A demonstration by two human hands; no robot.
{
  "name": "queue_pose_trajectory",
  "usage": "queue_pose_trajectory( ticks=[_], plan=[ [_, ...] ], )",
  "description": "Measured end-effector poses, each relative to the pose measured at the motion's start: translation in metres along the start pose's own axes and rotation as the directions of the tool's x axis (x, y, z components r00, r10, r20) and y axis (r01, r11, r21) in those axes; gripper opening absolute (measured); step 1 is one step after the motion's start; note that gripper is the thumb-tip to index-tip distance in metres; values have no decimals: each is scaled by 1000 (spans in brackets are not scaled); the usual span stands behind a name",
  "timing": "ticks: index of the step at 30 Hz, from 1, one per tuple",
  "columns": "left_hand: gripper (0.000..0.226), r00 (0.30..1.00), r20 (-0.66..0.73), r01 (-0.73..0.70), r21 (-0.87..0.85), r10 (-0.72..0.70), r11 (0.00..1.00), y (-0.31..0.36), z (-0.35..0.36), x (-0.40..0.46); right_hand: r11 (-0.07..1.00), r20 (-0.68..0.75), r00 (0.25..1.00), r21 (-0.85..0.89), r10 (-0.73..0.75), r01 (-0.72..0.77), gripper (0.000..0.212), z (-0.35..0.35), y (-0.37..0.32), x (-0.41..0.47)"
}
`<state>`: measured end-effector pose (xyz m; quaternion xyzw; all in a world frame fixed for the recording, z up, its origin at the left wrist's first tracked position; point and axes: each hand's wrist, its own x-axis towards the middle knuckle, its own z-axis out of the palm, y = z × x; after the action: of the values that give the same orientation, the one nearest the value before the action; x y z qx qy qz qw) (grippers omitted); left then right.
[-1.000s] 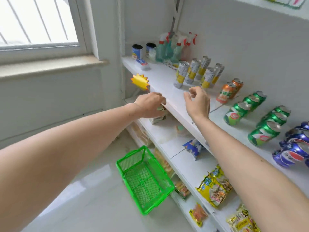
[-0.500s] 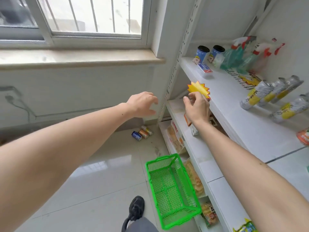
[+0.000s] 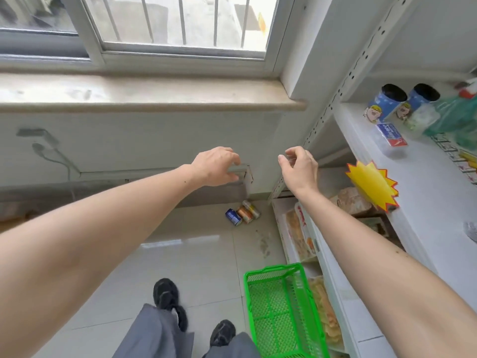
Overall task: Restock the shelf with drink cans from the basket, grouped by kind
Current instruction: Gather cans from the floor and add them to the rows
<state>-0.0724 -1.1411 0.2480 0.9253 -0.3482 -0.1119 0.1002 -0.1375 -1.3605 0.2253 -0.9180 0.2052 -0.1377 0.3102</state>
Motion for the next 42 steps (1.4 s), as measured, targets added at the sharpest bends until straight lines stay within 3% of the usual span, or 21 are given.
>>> queue_pose_trajectory(
  ticks=[13,21,25,35,37,40,42],
  plan=[
    [42,976,213,-49,-17,52,999,-133,43,109,966,111,960,-19,258,-257,27,140,12,65],
    [46,930,366,70,-91,-32,993,-176,138,168,929,235,898,-101,371,-357,30,216,82,93],
    [49,888,445,203,-144,-120,969,-194,198,196,900,288,853,-117,436,-420,33,271,126,96],
    [49,821,550,334,-251,-150,908,-235,390,262,742,358,666,-133,654,-657,33,432,252,66],
    [45,823,538,394,-308,-184,866,-240,439,274,714,355,636,-156,686,-683,36,464,283,57],
    [34,812,530,521,-463,-247,717,-246,513,284,667,347,588,-176,730,-724,48,508,325,44],
    [32,797,544,548,-472,-261,691,-248,559,292,656,351,572,-194,741,-730,54,537,353,37]
  ],
)
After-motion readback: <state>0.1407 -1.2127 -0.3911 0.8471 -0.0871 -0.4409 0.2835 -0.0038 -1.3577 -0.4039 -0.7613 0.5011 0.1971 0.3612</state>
